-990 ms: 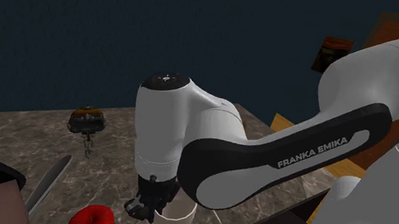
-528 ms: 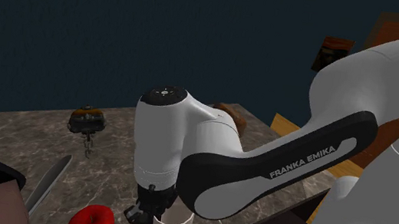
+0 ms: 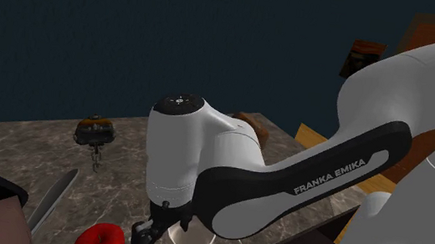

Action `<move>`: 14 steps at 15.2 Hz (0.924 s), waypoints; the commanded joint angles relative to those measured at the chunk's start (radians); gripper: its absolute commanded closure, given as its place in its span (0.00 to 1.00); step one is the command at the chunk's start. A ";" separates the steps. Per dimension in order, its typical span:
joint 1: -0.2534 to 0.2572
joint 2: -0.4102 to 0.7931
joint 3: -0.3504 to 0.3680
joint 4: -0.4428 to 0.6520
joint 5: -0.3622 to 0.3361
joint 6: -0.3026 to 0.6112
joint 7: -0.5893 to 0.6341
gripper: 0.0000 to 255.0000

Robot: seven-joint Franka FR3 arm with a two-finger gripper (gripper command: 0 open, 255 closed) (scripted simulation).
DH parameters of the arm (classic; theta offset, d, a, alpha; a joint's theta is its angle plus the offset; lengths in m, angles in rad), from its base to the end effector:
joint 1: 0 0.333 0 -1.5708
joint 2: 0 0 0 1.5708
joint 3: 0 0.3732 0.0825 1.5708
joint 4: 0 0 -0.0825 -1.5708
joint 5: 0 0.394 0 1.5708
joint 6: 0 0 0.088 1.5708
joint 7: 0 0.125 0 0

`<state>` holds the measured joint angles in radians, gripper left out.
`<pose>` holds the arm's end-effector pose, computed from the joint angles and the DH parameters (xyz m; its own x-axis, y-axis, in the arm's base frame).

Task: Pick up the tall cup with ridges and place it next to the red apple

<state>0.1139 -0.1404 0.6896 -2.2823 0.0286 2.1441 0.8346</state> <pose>0.3395 0.3633 0.4294 0.9982 -0.0521 0.0296 -0.0540 -0.9964 0.0650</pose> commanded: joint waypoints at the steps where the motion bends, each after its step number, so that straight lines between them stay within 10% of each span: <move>1: 0.000 0.000 0.000 0.000 0.000 0.000 0.000 0.00; 14: 0.006 -0.058 -0.017 0.084 0.035 -0.131 -0.028 0.00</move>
